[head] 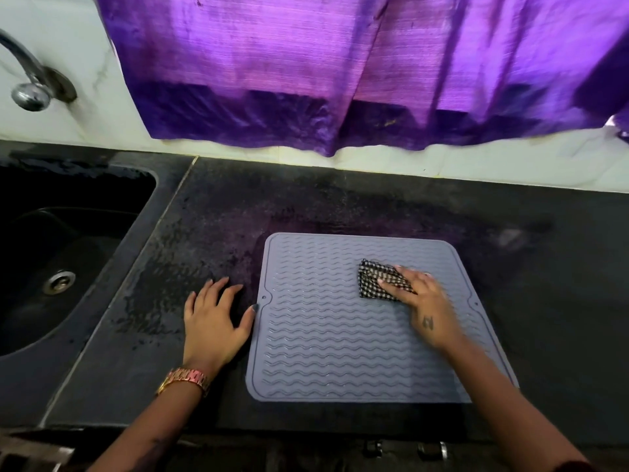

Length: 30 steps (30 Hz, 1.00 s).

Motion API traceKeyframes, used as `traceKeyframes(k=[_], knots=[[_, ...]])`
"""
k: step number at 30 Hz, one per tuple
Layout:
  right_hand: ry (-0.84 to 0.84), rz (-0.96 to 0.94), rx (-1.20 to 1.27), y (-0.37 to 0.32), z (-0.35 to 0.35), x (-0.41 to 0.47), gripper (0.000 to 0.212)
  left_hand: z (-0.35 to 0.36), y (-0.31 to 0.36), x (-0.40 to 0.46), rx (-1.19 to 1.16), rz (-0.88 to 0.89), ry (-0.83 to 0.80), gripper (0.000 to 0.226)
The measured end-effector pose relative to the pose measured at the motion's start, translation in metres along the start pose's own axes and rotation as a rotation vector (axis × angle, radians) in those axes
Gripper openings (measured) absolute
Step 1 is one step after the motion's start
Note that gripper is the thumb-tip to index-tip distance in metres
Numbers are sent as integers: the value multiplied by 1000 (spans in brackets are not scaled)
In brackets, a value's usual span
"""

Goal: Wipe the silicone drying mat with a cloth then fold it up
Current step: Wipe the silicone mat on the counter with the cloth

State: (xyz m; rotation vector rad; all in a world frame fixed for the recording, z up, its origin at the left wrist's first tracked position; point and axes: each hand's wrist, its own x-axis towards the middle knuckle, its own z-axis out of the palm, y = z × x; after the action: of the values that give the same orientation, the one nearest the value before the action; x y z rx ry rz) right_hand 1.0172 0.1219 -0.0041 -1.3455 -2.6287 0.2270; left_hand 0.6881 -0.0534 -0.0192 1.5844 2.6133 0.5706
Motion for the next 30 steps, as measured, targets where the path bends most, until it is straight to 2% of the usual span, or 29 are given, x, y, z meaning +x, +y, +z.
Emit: traceKeyframes(k=[6, 9, 14, 19, 21, 23, 26, 30], knots=[[-143, -29, 56, 5, -17, 13, 74, 1, -1, 0, 2, 5, -1, 74], [-69, -52, 168, 6, -27, -1, 75, 1, -1, 0, 2, 9, 3, 73], [-3, -40, -6, -7, -2, -50, 80, 2, -1, -1, 4, 12, 9, 74], [-83, -33, 90, -6, -19, -36, 70, 1, -1, 0, 3, 17, 10, 75], [-14, -47, 171, -9, -24, -44, 74, 1, -1, -1, 2, 17, 10, 75], [29, -88, 128, -16, -18, -65, 82, 1, -1, -1, -4, 16, 14, 75], [20, -81, 40, -21, -3, -87, 86, 1, -1, -2, -5, 19, 10, 76], [-63, -48, 90, -18, -9, -79, 76, 0, 0, -2, 0, 28, 8, 77]])
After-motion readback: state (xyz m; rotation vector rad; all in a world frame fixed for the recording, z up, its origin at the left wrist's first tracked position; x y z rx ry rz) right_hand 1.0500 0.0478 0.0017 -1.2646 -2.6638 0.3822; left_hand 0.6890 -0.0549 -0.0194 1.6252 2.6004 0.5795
